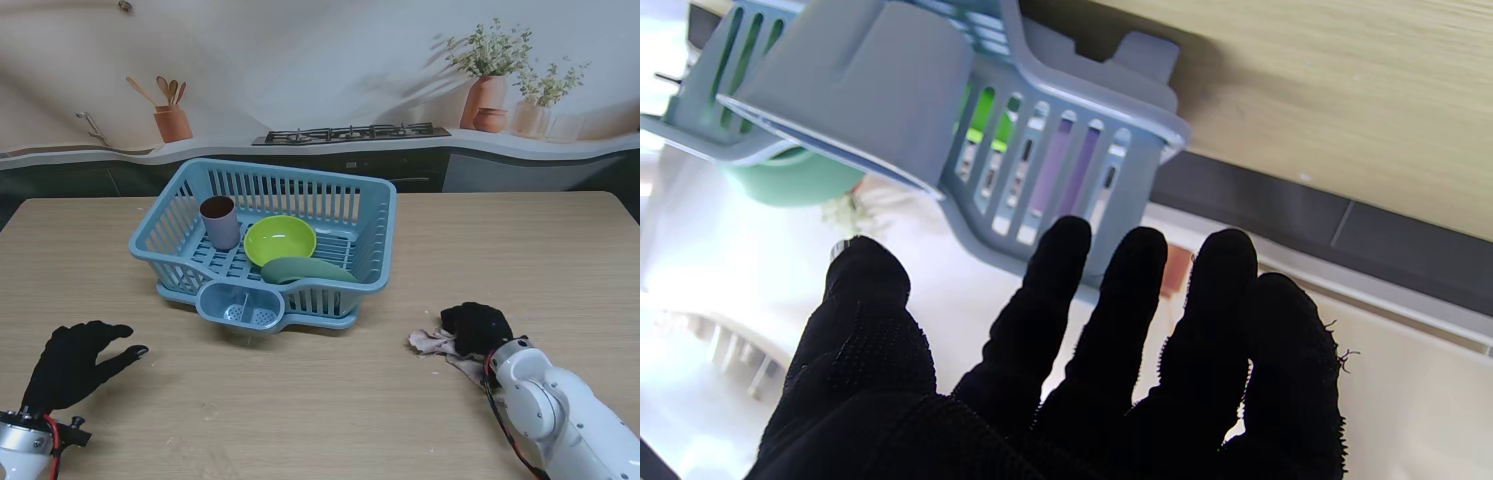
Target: Clear dishes and wipe the table
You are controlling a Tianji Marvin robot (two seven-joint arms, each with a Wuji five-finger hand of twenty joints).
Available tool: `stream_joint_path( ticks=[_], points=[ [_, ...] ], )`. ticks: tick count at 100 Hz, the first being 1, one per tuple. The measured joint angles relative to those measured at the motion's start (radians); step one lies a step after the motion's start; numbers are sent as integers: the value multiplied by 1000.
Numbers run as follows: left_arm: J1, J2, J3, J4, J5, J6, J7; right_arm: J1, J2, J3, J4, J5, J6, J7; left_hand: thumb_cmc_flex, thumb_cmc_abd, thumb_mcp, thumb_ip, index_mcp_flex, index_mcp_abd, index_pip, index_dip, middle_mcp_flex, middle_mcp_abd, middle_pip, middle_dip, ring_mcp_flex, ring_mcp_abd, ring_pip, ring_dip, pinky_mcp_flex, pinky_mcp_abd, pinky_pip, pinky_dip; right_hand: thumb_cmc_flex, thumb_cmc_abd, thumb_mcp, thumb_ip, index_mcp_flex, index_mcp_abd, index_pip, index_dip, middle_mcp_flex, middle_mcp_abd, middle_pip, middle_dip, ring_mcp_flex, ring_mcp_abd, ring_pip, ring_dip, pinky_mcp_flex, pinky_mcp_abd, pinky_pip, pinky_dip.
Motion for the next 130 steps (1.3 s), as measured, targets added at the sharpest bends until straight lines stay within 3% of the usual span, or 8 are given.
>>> stream_joint_path(
  ticks=[17,33,59,87,111,130],
  points=[
    [6,-2,-3,1,8,-8,19,-45,13,37,-28,-15,-24,13,0,0,0,0,0,0,0,0,0,0,0,0,0,0,0,0,0,0,0,0,-1,-6,4,0,-1,-10,31,14,-1,0,22,3,0,0,0,0,0,0,0,0],
    [10,-4,-5,2,9,-12,29,-17,24,0,-5,-5,-12,-1,0,0,0,0,0,0,0,0,0,0,0,0,0,0,0,0,-1,0,0,0,-17,-12,60,10,0,-12,78,41,1,19,49,43,0,4,0,8,-1,8,-1,0],
    [13,-5,-6,2,9,-13,29,142,26,-153,95,62,76,-23,0,0,0,0,0,0,0,0,0,0,0,0,0,0,0,0,-2,0,0,0,-17,-12,63,11,0,-12,78,44,3,27,52,50,0,11,3,11,-3,16,2,1],
    [17,-7,-9,1,4,-18,30,332,6,-324,230,87,132,-41,0,0,0,0,0,0,0,0,0,0,0,0,0,0,0,0,-2,0,0,0,-16,-12,54,12,0,-14,84,49,3,24,37,38,0,11,1,9,-3,16,0,1],
    [26,-9,-16,-7,-79,-43,-22,325,-3,-302,219,89,137,-15,0,0,0,0,0,0,-1,0,-11,0,2,0,-17,4,-1,0,-14,0,0,-1,-2,-5,13,12,0,-14,45,28,1,17,17,12,0,11,1,6,-4,13,-3,1],
    [33,-14,-18,-18,-114,-57,-47,217,-8,-187,145,64,87,-5,0,0,0,0,0,0,-2,0,-23,0,-15,0,-24,5,-5,0,-22,0,0,-11,-2,5,0,0,0,-13,5,8,1,6,2,-2,0,3,0,0,-12,11,-12,1]
  ],
)
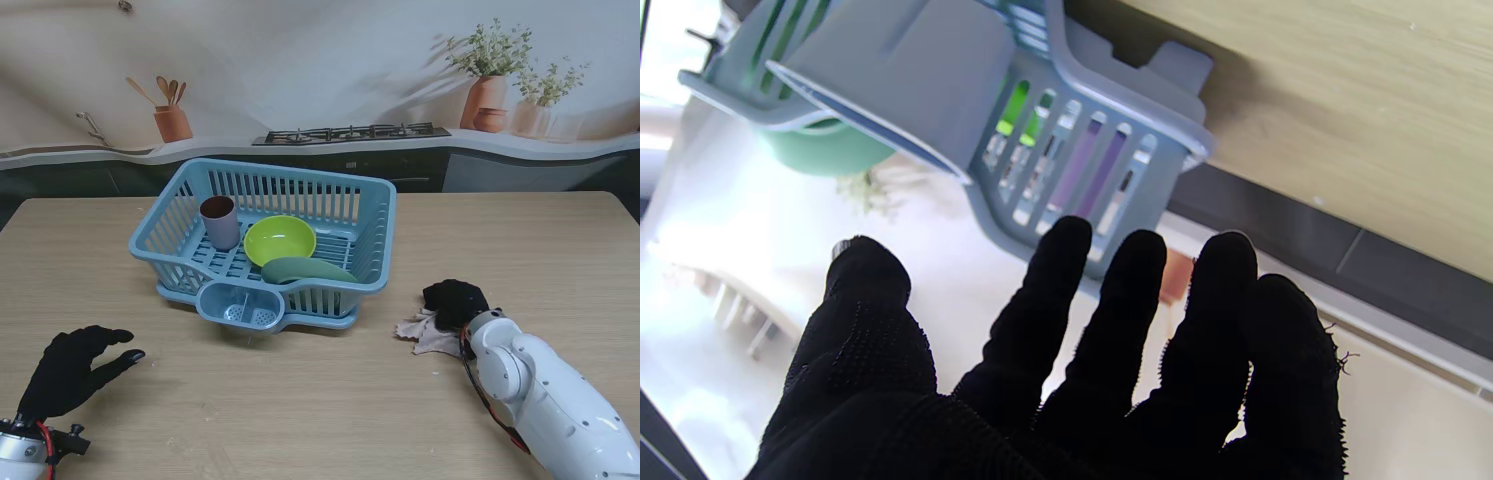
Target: Clear dishes and wipe the table
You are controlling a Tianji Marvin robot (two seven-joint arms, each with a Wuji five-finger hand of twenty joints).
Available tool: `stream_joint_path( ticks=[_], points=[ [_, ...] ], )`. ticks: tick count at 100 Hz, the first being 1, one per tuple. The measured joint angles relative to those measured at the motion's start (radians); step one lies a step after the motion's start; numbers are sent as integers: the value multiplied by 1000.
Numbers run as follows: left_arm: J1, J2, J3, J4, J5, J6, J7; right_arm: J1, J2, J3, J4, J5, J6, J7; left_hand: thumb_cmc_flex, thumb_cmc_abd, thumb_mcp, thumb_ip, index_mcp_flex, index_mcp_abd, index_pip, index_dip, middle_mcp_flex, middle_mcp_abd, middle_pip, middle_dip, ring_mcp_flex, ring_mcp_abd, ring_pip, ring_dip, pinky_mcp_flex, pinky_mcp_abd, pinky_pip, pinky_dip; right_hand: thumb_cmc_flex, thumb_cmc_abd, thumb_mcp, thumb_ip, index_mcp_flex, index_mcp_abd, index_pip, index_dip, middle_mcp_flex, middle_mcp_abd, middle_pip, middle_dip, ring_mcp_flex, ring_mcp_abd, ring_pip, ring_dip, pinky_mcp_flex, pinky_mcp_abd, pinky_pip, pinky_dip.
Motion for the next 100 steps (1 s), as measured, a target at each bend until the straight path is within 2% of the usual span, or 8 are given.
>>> stream_joint_path(
  ticks=[14,25,40,55,65,76,86,100],
  points=[
    [1,-1,0,-5,-91,-11,-64,-104,2,96,-68,-33,-53,4,0,0,0,0,0,0,-9,0,-18,0,-1,-4,-21,1,-21,-3,-21,0,-11,-21,0,0,0,0,-1,1,-2,-6,0,-1,5,1,0,0,0,0,-2,0,0,0],
    [-1,-1,0,-5,-118,-26,-87,-175,8,154,-118,-41,-79,15,0,0,0,0,0,0,-11,0,-26,0,-10,-12,-32,2,-42,-15,-34,0,-24,-46,0,0,0,0,-1,1,5,-6,-1,-1,18,2,0,0,0,0,-2,0,-1,0],
    [-7,-1,0,0,-182,-49,-130,-255,13,232,-181,-47,-122,68,0,0,0,0,0,0,-11,0,-29,0,-22,-14,-51,2,-58,-27,-49,0,-36,-71,0,0,0,0,-1,1,4,-7,-3,-2,21,2,0,0,0,0,-3,0,-1,0],
    [-12,-1,2,4,-185,-50,-129,-297,22,256,-209,-44,-128,69,0,0,0,0,0,0,-11,0,-30,0,-25,-14,-51,2,-59,-28,-50,0,-37,-84,0,0,0,0,-1,1,14,-6,-3,-1,31,3,0,0,0,0,-3,0,-1,0],
    [-12,-1,4,4,-185,-48,-128,-294,25,251,-207,-39,-128,70,0,0,0,0,0,0,-11,0,-30,0,-25,-14,-52,2,-59,-28,-50,0,-37,-85,0,0,2,0,-1,1,24,-4,-3,4,37,10,0,0,0,0,-4,0,-1,0],
    [-12,-1,4,3,-191,-48,-129,-264,35,214,-185,-27,-119,60,0,0,0,0,0,0,-11,0,-30,0,-25,-14,-52,2,-59,-28,-50,0,-37,-95,-13,-15,51,11,0,6,60,22,0,20,58,43,0,9,8,9,-4,13,4,0],
    [-13,-1,4,3,-190,-49,-129,-204,39,157,-145,-20,-109,46,0,0,0,0,0,0,-11,0,-30,0,-25,-14,-52,2,-59,-28,-50,0,-37,-95,-15,-16,59,11,6,5,67,22,0,21,61,43,0,9,10,10,-4,13,5,0],
    [-13,-1,3,4,-189,-50,-128,-77,41,46,-66,-12,-72,41,0,0,0,0,0,0,-11,0,-30,0,-25,-14,-52,2,-59,-28,-50,0,-37,-97,-16,-17,62,11,2,0,76,31,0,22,58,44,0,10,5,10,-5,14,2,0]
  ],
)
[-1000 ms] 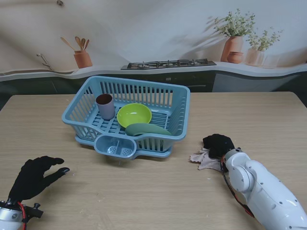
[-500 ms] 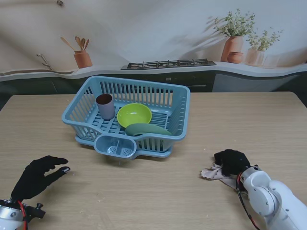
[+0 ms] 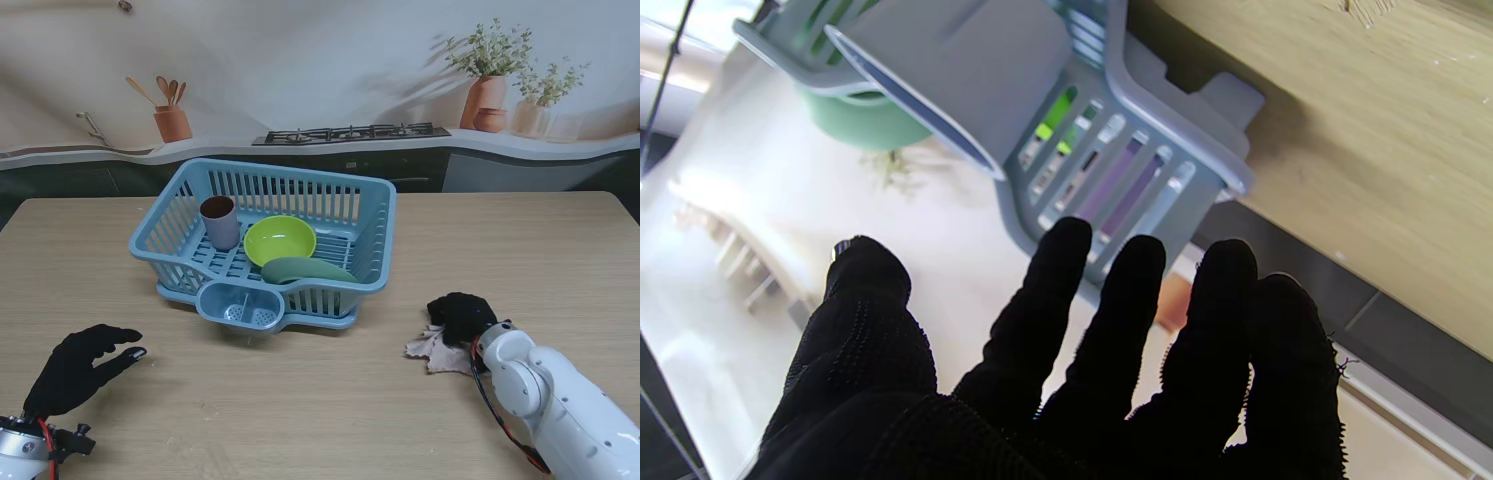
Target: Clear dishes and wipe the table
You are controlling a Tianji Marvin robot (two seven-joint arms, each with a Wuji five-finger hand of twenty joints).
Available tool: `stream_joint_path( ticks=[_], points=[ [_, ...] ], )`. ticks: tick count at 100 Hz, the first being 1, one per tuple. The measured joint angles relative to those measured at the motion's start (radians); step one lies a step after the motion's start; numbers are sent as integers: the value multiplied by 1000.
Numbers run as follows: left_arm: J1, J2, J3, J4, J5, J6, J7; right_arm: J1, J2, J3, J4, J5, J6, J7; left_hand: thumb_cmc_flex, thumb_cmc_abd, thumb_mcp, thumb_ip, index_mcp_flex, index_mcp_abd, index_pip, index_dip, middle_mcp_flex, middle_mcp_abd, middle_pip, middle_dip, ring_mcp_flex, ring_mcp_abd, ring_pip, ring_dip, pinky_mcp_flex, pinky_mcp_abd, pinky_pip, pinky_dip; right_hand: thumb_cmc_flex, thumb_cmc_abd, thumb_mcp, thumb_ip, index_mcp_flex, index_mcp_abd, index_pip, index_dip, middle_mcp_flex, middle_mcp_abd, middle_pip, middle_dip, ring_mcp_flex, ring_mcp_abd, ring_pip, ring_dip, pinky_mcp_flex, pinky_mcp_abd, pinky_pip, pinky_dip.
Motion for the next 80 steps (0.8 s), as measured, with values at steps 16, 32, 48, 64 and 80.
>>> stream_joint_path(
  ticks=[16,32,48,64,80],
  points=[
    [0,0,-1,1,-1,-1,-1,125,-6,-107,88,1,44,-7,0,0,0,0,0,0,0,0,0,0,0,0,0,0,0,0,0,0,0,0,0,0,0,0,0,-11,14,4,0,-2,-13,-4,0,0,-2,-2,-2,0,-2,0],
    [-1,0,0,5,2,-1,6,209,-17,-185,160,17,80,-41,0,0,0,0,0,0,0,0,0,0,0,0,0,0,0,0,-1,0,0,0,0,0,-1,0,0,-12,15,10,0,-3,-21,-6,0,0,-3,-4,-2,0,-2,0],
    [-2,0,0,5,4,-1,9,231,-27,-198,180,22,92,-41,0,0,0,0,0,0,0,0,0,0,0,0,-1,0,0,0,-3,0,0,-3,2,2,-11,0,0,-14,10,10,2,-6,-22,-17,0,0,-3,-4,-2,0,-2,0],
    [-2,0,0,6,2,-1,6,169,-30,-110,121,1,50,15,0,0,0,0,0,0,0,0,0,0,0,0,-2,0,0,0,-4,0,0,-8,17,16,-61,-7,-2,-3,-51,-16,0,-12,-62,-45,0,0,-3,-12,-3,-2,-3,0],
    [-2,0,0,7,1,-1,4,51,-22,-10,32,-29,-18,27,0,0,0,0,0,0,0,0,0,0,0,0,-2,0,0,0,-4,0,0,-10,17,16,-61,-5,-3,1,-56,-18,0,-12,-51,-43,0,0,-3,-12,-4,-2,-4,0]
  ],
)
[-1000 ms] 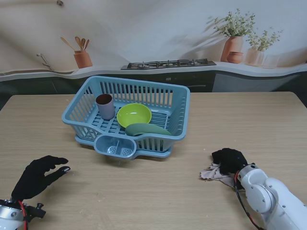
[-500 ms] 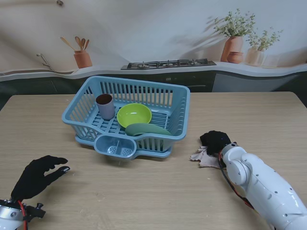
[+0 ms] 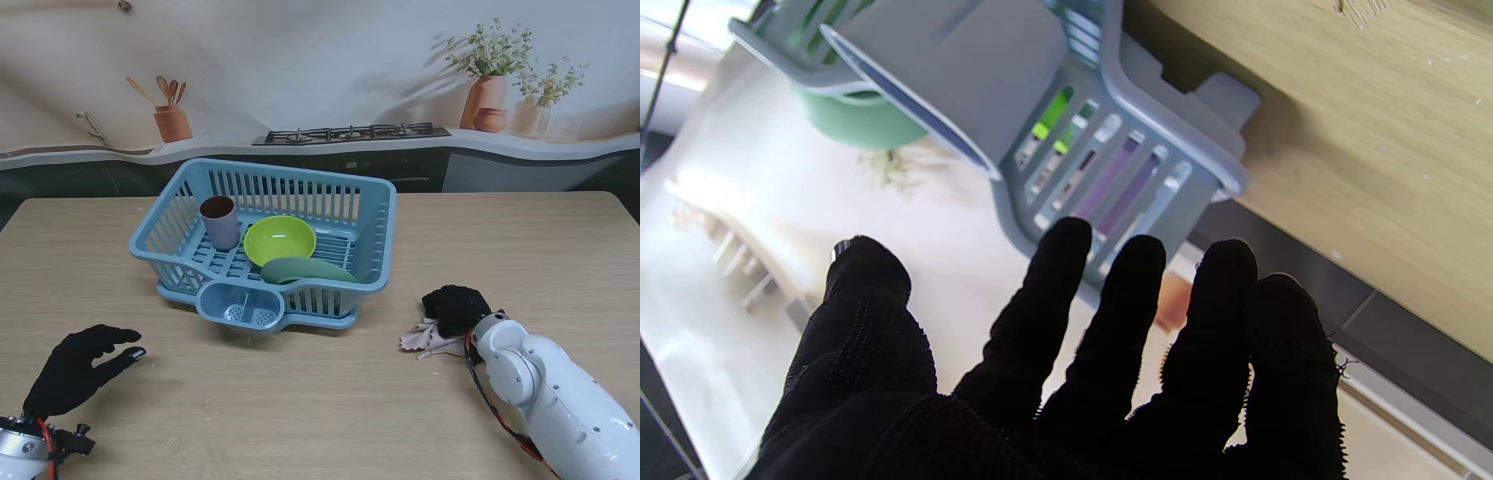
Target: Clear dishes and wipe the table
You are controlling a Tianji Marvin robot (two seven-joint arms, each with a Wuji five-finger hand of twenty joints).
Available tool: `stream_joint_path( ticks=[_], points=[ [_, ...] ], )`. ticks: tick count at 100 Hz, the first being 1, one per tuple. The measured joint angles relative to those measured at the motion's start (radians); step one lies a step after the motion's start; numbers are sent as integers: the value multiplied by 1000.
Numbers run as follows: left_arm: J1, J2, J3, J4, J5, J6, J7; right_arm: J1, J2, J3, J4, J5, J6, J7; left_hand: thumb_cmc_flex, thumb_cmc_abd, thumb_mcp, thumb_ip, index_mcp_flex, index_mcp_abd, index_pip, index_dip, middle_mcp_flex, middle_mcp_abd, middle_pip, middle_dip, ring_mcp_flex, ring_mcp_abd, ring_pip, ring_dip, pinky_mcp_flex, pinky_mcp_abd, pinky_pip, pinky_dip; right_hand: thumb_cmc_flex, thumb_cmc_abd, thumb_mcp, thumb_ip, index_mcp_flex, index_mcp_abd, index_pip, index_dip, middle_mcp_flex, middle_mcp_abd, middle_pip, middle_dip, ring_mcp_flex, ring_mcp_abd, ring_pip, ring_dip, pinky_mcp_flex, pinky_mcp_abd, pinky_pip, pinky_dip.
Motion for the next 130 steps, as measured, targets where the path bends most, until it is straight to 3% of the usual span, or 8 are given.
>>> stream_joint_path(
  ticks=[33,59,76,103,130],
  points=[
    [0,-1,-1,6,8,-9,12,-263,7,242,-198,-8,-112,119,0,0,0,0,0,0,0,0,0,0,0,0,0,0,0,0,0,0,0,0,0,0,0,0,0,0,-6,-8,0,-1,21,2,0,0,0,0,-1,0,-1,0],
    [0,-1,-2,7,9,-12,12,-342,23,324,-244,-32,-202,164,0,0,0,0,0,0,0,0,0,0,0,0,0,0,0,0,0,0,0,0,-1,-1,0,0,0,-2,12,-1,0,-1,28,3,0,0,0,0,-2,0,-1,0],
    [-1,-1,-2,9,8,-14,10,-341,41,288,-256,25,-176,187,0,0,0,0,0,0,0,0,0,0,0,0,0,0,0,0,0,0,0,0,-1,-13,26,5,3,3,29,8,3,21,43,42,0,8,0,6,-3,13,2,0],
    [-2,-1,-2,10,8,-14,8,-257,60,126,-281,124,-135,280,0,0,0,0,0,0,0,1,0,0,0,0,0,0,0,0,0,0,0,0,-14,-17,41,6,8,6,19,8,15,31,68,54,5,18,38,15,-3,35,12,0],
    [-2,-1,-1,10,1,-13,-1,-180,49,-31,-279,213,-84,282,0,0,0,0,0,0,0,1,0,0,0,0,0,0,0,0,0,0,0,0,-17,-17,12,-3,10,6,-27,-2,36,30,69,53,21,26,91,16,-3,49,12,1]
  ],
)
